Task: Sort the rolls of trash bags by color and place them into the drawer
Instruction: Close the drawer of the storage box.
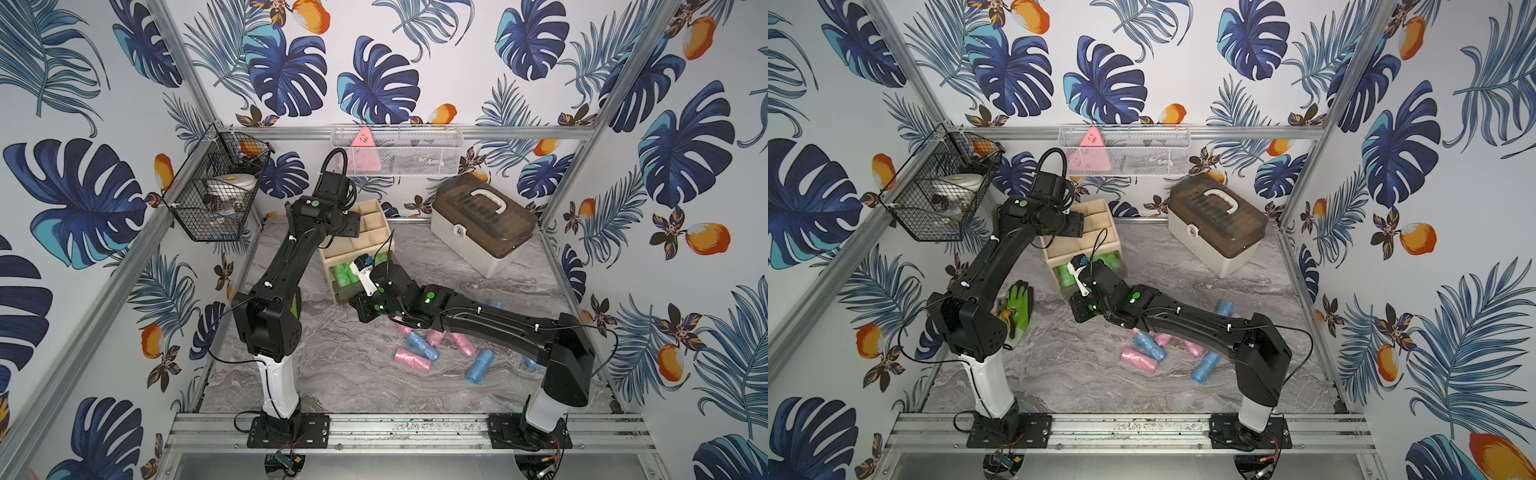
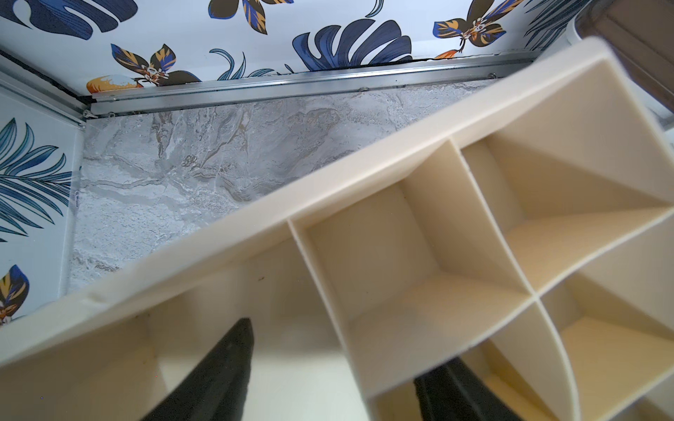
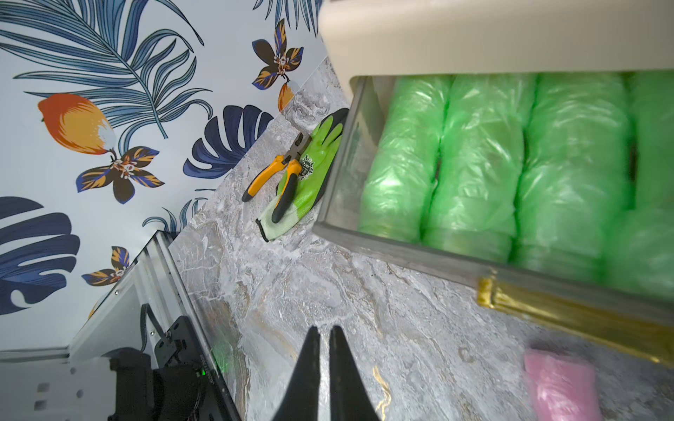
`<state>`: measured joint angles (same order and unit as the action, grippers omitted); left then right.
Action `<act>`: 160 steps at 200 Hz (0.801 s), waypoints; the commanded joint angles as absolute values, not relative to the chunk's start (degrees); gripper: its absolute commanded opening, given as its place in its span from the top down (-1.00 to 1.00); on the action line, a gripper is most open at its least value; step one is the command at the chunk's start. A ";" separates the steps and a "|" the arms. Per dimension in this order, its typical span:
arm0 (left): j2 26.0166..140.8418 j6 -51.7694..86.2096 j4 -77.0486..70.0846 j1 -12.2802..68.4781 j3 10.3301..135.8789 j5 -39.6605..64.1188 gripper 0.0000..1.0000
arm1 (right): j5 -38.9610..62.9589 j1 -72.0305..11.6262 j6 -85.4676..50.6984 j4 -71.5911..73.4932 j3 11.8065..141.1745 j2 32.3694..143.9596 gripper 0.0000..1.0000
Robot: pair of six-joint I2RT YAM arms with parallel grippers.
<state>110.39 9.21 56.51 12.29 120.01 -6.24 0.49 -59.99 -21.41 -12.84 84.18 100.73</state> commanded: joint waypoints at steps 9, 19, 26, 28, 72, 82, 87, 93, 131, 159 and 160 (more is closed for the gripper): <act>111.69 8.09 61.52 12.09 122.40 -7.20 -0.45 | -2.07 -60.11 -21.17 -8.17 85.79 102.64 0.82; 112.39 8.05 62.33 11.89 123.44 -7.12 -0.45 | -2.48 -60.10 -21.35 -8.22 86.49 103.45 0.84; 112.75 7.99 62.60 11.87 123.71 -7.20 -0.44 | -2.55 -60.12 -21.27 -8.10 86.85 103.85 0.84; 112.83 7.93 62.65 11.87 123.78 -7.16 -0.44 | -2.55 -60.12 -21.25 -7.96 86.86 103.92 0.85; 113.20 8.09 62.93 11.52 123.44 -6.90 -0.45 | -4.03 -60.07 -21.18 -5.43 87.45 105.85 0.88; 113.44 8.16 63.10 11.42 123.50 -6.77 -0.44 | -4.46 -60.12 -21.27 -4.56 87.79 106.38 0.89; 113.50 8.04 63.15 11.43 123.52 -6.60 -0.44 | -4.78 -60.13 -21.27 -3.96 87.93 106.71 0.90; 113.64 8.01 63.32 11.41 123.49 -6.47 -0.44 | -5.00 -60.07 -21.33 -3.49 88.17 107.09 0.91; 113.73 7.84 63.20 11.34 122.10 -6.02 -0.40 | -6.31 -60.07 -21.99 -1.91 90.18 109.37 0.95; 113.64 7.87 62.85 11.34 121.14 -5.71 -0.39 | -6.88 -60.11 -22.76 -0.77 91.29 110.46 0.95; 113.64 7.89 62.89 11.29 121.13 -5.71 -0.39 | -6.91 -60.12 -22.76 -0.83 91.35 110.51 0.95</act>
